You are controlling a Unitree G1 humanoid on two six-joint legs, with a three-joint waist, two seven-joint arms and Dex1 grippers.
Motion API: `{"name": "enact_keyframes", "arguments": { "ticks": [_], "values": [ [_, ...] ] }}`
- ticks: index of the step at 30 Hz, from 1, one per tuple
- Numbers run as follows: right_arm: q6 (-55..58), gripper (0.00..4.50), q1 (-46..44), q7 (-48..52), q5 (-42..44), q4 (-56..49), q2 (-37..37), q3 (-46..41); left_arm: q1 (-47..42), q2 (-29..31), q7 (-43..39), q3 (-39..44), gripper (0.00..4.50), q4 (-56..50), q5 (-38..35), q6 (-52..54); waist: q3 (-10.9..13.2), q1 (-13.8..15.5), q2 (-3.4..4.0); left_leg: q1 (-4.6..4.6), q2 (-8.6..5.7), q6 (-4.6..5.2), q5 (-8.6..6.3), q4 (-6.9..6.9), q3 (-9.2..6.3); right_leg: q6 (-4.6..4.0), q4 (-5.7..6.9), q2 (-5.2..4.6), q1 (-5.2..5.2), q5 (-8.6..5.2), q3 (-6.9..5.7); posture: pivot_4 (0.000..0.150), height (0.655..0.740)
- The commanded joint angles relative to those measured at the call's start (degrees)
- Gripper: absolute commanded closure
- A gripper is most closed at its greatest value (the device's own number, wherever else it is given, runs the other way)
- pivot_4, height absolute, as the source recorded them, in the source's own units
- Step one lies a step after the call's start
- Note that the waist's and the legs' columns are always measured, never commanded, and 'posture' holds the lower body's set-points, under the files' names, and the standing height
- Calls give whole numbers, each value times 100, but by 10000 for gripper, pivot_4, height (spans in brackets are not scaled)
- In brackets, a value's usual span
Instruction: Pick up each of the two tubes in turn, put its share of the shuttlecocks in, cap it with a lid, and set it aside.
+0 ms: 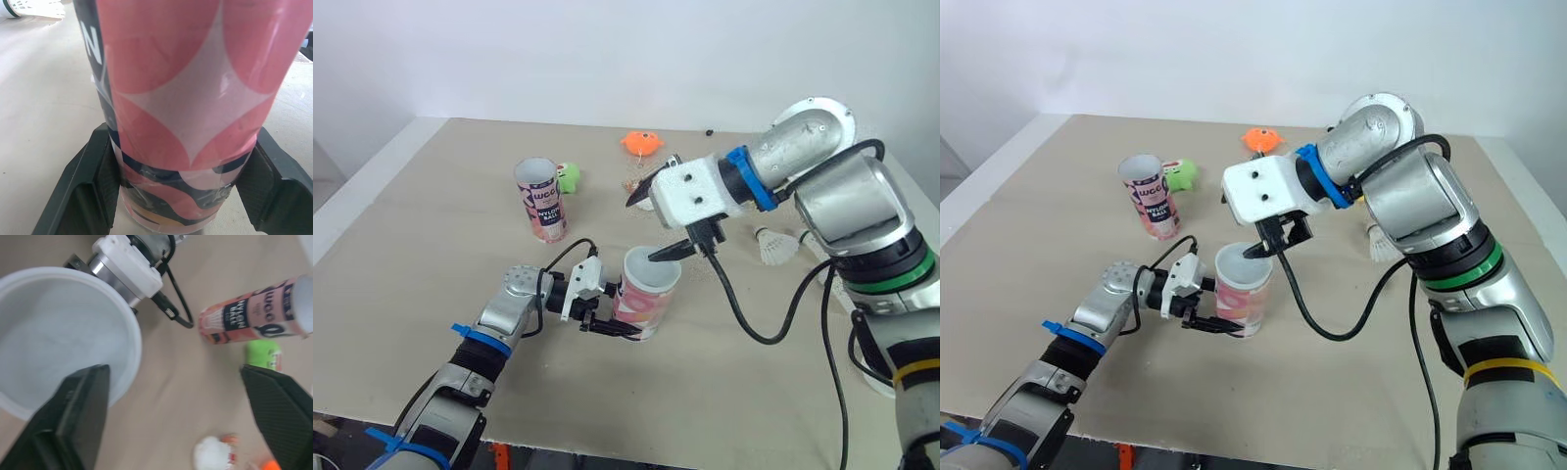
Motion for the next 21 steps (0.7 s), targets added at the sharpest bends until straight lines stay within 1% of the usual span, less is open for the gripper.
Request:
{"name": "enact_keyframes", "arguments": {
  "ticks": [1, 5, 6, 7, 8, 9, 10, 15, 16, 21],
  "values": [
    [1075, 584, -476, 265, 1002, 178, 68, -788, 181, 87, -6, -215, 16722, 275, 250, 195, 2, 3, 2, -2, 3, 0, 0, -1, -1, -1, 0, -1, -2, 1, 1, 1500, 7400],
    [1645, 584, -385, 353, 1511, 163, -37, -958, 183, 78, 8, -218, 16722, 291, 252, 176, 1, 3, 0, -2, 3, 0, -1, -4, -6, -4, -1, -3, 0, -2, -1, 1500, 7400],
    [1752, 5448, -316, 348, 1598, 129, -72, -971, 185, 77, 8, -218, 16722, 296, 253, 171, 1, 2, 0, -2, 3, 0, -1, -4, -5, -4, -1, -4, -2, -2, 0, 1500, 7400],
    [1767, 7775, -218, 347, 1633, 87, -126, -950, 187, 76, 11, -216, 16722, 303, 254, 164, 1, 2, 0, -2, 3, 0, -1, -4, -4, -6, -1, -4, -2, -2, 0, 1500, 7400],
    [1784, 12445, -138, 339, 1653, 49, -167, -909, 193, 76, 13, -217, 16722, 304, 255, 162, 1, 2, 0, -2, 3, 0, -1, -4, -5, -18, -1, -3, -2, -9, 0, 1500, 7400],
    [1770, 14873, -82, 342, 1670, 17, -195, -871, 201, 78, 12, -222, 16722, 299, 256, 161, 1, 2, 0, -2, 3, 0, 0, -4, -5, -23, -1, -3, -2, -11, -1, 1500, 7400],
    [1766, 21263, -49, 334, 1690, -4, -205, -846, 207, 79, 12, -225, 16722, 295, 258, 161, 1, 2, 1, -2, 3, 0, 0, -3, -3, -21, -1, -3, -3, -10, 0, 1500, 7400],
    [1745, 43865, -35, 384, 1772, 21, -172, -687, 217, 74, 26, -210, 16722, 282, 252, 178, 2, 0, 2, -2, 3, 0, 0, -4, 3, -1, 0, -1, -6, 0, 4, 1500, 7400],
    [1734, 44658, -35, 410, 1790, 17, -175, -666, 220, 74, 32, -208, 16722, 279, 251, 180, 2, 0, 2, -2, 3, 0, 0, -4, 3, -1, 0, -1, -6, -1, 4, 1500, 7400],
    [1733, 44658, -14, 570, 1961, -130, -271, -461, 263, 96, 66, -189, 16722, 241, 248, 190, 2, -1, 1, -2, 3, 0, 0, -4, 4, -1, 0, -1, -7, 0, 5, 1500, 7400]
  ]
}}
